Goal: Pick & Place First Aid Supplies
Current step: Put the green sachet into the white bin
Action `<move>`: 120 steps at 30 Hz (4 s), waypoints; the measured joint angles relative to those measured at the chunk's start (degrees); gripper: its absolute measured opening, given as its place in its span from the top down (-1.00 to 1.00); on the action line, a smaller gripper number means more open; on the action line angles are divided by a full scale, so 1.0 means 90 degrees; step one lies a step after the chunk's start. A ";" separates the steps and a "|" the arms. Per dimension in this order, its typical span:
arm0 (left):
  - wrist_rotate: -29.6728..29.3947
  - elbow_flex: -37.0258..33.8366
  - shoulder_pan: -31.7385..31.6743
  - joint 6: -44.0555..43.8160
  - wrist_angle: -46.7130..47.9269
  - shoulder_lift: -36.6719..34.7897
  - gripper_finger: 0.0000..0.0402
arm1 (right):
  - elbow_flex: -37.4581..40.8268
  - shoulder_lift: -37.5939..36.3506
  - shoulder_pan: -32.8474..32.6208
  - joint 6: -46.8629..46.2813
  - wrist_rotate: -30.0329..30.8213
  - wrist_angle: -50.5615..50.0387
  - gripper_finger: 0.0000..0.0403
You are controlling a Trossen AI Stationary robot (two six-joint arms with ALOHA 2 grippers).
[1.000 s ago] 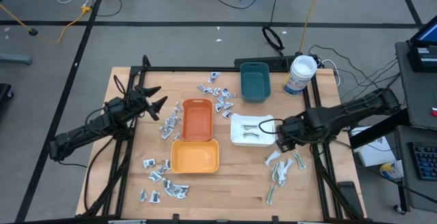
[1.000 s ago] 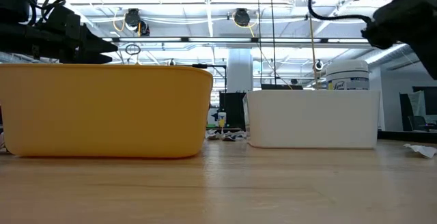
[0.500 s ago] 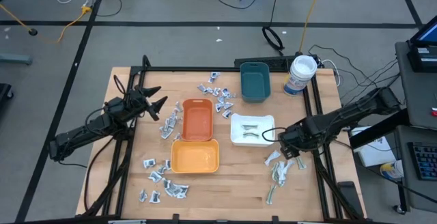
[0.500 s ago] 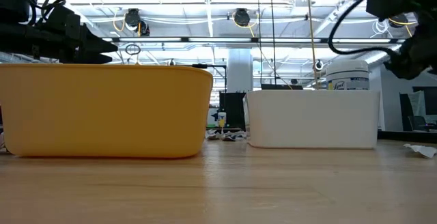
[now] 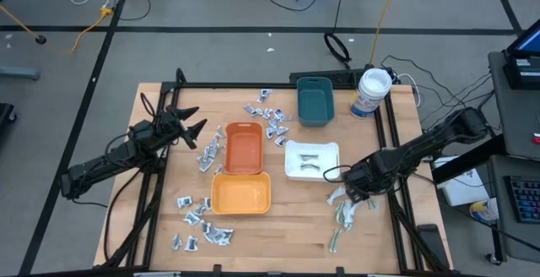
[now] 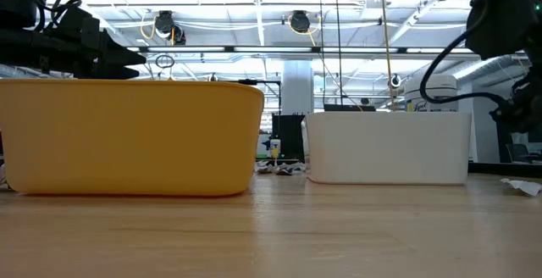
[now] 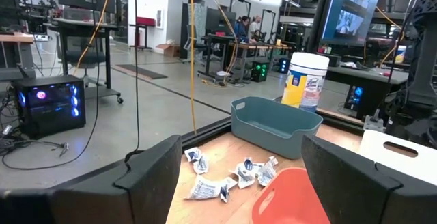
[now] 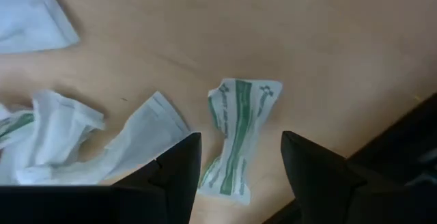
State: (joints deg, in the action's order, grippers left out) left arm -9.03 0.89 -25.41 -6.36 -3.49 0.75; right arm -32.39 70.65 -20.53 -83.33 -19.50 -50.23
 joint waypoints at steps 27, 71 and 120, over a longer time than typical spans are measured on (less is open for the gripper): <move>-0.0001 0.0000 0.0000 0.0005 0.0001 -0.0001 -0.53 | -0.0870 0.0000 0.0016 0.1055 0.0191 -0.1377 0.98; -0.0001 0.0000 -0.0002 -0.0004 0.0002 -0.0001 -0.53 | -0.6274 0.3756 0.2439 0.7409 0.1858 -0.2650 0.99; 0.0001 0.0000 0.0000 0.0006 0.0000 -0.0002 -0.53 | -0.5548 0.2944 0.2268 0.7813 0.2471 -0.1478 -0.06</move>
State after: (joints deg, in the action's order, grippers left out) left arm -9.02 0.89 -25.41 -6.31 -3.49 0.74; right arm -82.32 97.15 -0.12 -13.01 2.74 -63.53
